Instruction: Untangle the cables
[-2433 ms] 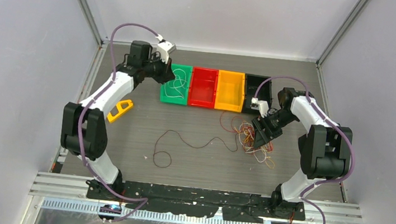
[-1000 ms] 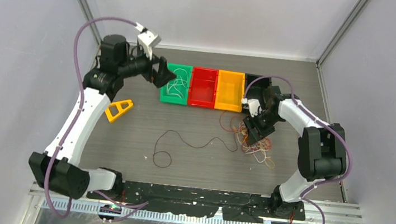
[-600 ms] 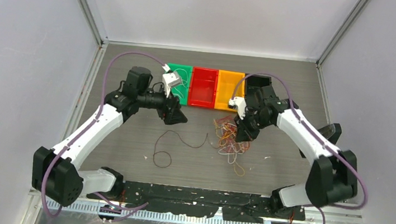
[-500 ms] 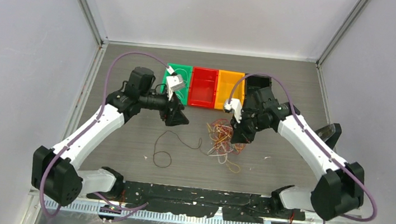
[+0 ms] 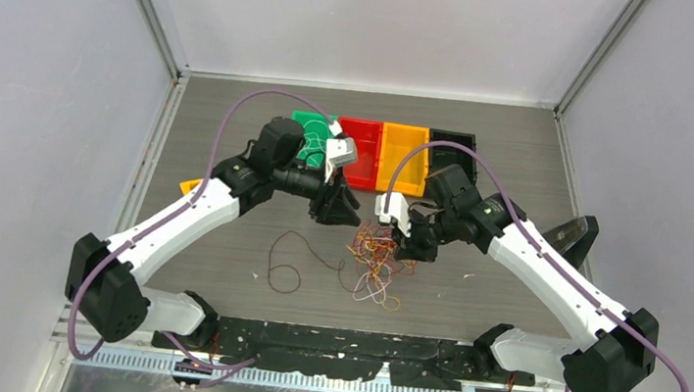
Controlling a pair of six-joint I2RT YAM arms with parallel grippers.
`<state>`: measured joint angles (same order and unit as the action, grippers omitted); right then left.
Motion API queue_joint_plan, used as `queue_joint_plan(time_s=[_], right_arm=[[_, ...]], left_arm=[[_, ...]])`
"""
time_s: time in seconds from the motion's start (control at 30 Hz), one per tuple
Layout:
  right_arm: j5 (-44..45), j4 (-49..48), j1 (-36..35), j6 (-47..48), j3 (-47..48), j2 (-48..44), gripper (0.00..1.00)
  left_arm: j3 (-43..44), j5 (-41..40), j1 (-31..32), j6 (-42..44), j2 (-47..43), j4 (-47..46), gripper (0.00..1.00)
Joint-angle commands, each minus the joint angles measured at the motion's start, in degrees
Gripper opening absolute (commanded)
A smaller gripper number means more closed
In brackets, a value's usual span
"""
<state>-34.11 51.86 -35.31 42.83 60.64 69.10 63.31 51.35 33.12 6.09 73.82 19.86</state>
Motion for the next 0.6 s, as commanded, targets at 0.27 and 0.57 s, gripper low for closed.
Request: queue_joint_plan(time_s=[0.27, 0.57], right_arm=[[1.8, -1.7, -2.1, -0.2, 3.7, -0.7, 0.06], [1.9, -1.3, -2.6, -0.4, 4.2, -1.3, 0.06]], left_arm=[[-2.4, 0.7, 5.0, -15.2, 5.9, -10.7, 0.41], [-2.6, 0.8, 5.2, -22.0, 8.9, -15.7, 0.25]])
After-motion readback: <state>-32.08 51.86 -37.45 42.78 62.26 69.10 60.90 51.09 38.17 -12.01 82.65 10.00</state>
